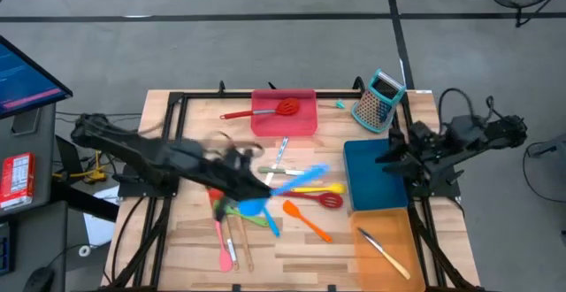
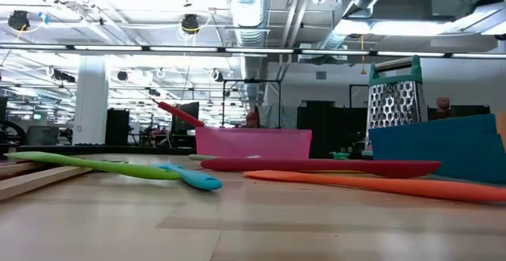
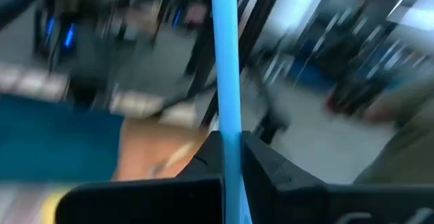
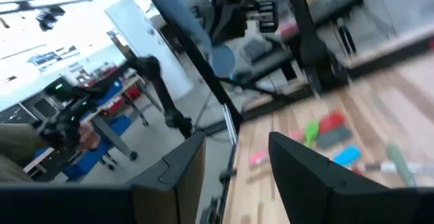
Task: Pick & Place Kitchen Items
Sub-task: Put the blue serving spoon into the red bin
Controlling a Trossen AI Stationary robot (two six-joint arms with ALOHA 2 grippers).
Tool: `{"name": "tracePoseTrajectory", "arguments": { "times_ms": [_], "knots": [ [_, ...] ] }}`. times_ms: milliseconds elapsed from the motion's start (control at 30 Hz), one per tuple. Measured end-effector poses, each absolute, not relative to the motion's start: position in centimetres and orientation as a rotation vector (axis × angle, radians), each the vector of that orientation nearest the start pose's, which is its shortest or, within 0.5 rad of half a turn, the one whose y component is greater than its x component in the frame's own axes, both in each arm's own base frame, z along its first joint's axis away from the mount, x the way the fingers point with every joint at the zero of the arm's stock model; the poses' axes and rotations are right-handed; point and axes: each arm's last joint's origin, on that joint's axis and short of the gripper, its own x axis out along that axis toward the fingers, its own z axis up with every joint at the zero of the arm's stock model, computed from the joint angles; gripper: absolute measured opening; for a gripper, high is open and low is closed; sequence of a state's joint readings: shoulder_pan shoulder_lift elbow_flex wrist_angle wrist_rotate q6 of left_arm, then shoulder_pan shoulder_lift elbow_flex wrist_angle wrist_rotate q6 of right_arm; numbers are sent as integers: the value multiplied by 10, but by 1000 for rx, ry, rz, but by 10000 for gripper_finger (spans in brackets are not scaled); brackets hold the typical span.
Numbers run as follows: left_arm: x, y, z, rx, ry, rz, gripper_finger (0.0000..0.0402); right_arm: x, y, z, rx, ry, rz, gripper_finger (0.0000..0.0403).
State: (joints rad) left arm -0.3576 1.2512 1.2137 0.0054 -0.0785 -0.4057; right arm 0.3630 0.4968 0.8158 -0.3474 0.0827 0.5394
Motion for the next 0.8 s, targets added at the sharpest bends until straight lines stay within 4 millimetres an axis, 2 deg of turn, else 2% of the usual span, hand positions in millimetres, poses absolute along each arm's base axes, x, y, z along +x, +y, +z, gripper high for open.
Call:
{"name": "tracePoseTrajectory", "arguments": {
  "times_ms": [167,367,600,700,800],
  "knots": [
    [223,-82,447,-456,-176,-328,5,88,29,365,469,30,225,161],
    [196,-71,471,-483,-351,-361,5,89,28,365,422,20,191,161],
    [194,-72,473,-478,-360,-401,6,99,27,369,413,-53,34,161],
    [196,-74,474,-475,-371,-451,6,108,30,373,372,-88,31,161],
    [198,-78,480,-461,-469,-567,6,120,35,372,346,-83,36,161]
  ]
}}
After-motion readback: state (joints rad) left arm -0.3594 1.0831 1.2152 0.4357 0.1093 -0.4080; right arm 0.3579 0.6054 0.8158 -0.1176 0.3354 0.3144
